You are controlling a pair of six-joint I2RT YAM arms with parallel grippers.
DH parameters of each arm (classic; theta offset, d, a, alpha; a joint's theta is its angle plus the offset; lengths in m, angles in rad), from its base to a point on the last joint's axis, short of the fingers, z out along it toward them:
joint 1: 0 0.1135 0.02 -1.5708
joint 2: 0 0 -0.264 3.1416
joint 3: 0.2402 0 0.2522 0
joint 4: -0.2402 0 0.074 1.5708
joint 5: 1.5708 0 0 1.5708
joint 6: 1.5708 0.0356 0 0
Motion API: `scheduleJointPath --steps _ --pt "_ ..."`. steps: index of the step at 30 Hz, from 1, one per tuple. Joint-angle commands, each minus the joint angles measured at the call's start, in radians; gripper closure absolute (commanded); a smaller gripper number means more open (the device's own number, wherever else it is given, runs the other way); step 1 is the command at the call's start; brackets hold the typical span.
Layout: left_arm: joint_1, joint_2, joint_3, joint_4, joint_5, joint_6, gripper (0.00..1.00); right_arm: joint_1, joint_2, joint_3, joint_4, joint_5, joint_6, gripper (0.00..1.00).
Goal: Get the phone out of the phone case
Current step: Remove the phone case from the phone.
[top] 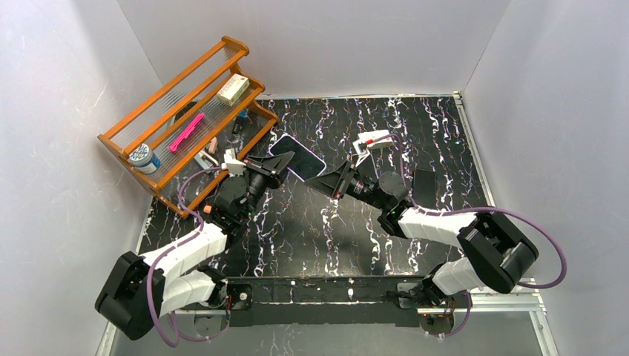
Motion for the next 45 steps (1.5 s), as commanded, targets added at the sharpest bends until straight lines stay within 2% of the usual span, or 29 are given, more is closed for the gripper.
scheduleJointPath --steps 1,8,16,24,29,31,38,42,45 --pt "-0.004 -0.011 -0.014 0.048 0.000 -0.057 1.00 0.004 0.023 0.051 0.081 -0.096 -0.123 0.83" --pt "-0.004 0.012 -0.002 0.045 0.031 -0.089 1.00 0.004 0.040 0.084 0.020 -0.193 -0.296 0.98" --pt "-0.004 0.013 0.012 0.020 0.057 -0.096 1.00 0.004 0.039 0.158 -0.159 -0.248 -0.545 0.99" --pt "-0.003 0.007 0.022 0.012 0.079 -0.060 1.00 0.004 0.014 0.225 -0.370 -0.105 -0.751 0.99" --pt "0.030 0.001 0.022 0.005 0.118 0.014 1.00 0.001 -0.005 0.239 -0.465 -0.102 -0.790 0.97" --pt "0.074 0.006 0.030 -0.005 0.183 0.050 1.00 -0.009 -0.018 0.220 -0.493 -0.120 -0.790 0.83" --pt "0.224 0.089 0.103 -0.024 0.483 0.182 1.00 -0.128 -0.076 0.109 -0.483 -0.289 -0.724 0.50" --pt "0.259 0.134 0.153 -0.024 0.615 0.251 1.00 -0.153 -0.076 0.114 -0.525 -0.370 -0.743 0.33" --pt "0.268 0.155 0.197 -0.033 0.706 0.308 1.00 -0.154 -0.063 0.125 -0.537 -0.406 -0.756 0.26"
